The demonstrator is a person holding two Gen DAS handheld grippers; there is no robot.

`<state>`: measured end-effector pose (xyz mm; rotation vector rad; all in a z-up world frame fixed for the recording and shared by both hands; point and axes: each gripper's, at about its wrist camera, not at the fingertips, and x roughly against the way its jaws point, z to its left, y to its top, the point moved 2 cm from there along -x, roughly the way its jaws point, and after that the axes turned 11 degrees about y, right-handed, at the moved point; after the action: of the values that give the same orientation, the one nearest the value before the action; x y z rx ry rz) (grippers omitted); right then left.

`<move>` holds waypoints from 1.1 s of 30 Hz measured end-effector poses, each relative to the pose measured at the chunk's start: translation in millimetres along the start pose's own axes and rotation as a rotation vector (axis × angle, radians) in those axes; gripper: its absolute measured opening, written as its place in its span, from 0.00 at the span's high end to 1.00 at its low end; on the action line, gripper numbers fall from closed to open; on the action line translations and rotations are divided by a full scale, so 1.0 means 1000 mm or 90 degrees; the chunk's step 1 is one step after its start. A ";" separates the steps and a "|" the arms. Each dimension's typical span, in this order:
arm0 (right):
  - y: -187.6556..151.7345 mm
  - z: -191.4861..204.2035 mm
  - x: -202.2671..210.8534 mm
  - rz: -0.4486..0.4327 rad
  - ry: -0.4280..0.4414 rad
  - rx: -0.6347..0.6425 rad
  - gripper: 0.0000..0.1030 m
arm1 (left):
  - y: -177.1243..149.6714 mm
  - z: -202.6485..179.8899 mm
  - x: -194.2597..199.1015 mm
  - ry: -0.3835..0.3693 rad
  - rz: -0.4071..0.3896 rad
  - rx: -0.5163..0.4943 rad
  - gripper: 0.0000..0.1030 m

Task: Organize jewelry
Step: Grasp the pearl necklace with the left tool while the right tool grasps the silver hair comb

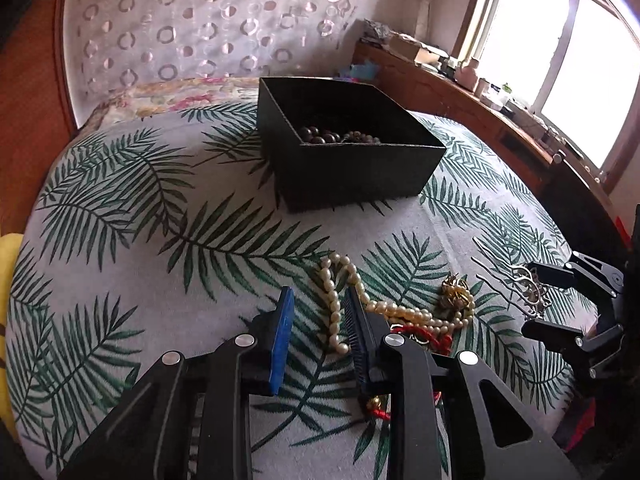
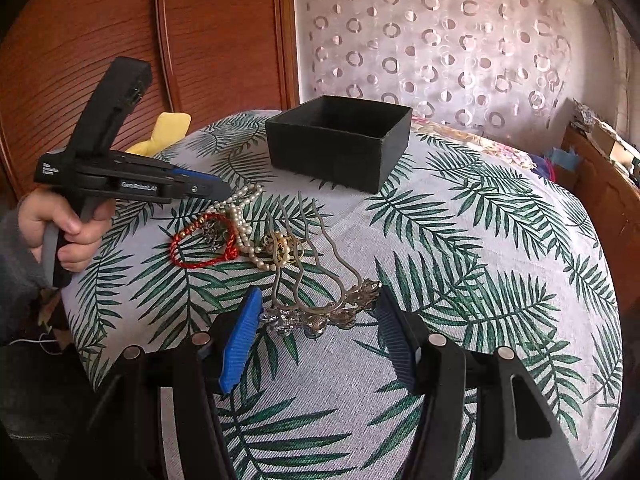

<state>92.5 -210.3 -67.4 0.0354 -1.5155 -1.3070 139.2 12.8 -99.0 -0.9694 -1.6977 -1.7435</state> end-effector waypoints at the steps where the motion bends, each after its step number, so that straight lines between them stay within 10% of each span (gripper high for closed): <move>1: 0.000 0.000 0.000 0.000 -0.001 0.000 0.41 | 0.001 -0.001 -0.001 0.001 0.001 -0.002 0.76; 8: 0.001 0.000 0.000 -0.001 -0.001 -0.001 0.41 | 0.004 -0.011 -0.004 0.023 0.000 -0.033 0.77; 12: 0.001 0.001 0.000 0.000 -0.003 0.001 0.41 | 0.004 -0.018 -0.004 0.040 -0.007 -0.063 0.96; 33: 0.014 0.002 0.007 -0.014 -0.010 0.001 0.41 | 0.037 -0.025 0.077 -0.005 -0.142 -0.031 0.96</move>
<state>96.2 -207.5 -52.7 0.0433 -1.5336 -1.3271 117.7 -6.3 -14.7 -0.8346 -1.8345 -1.9322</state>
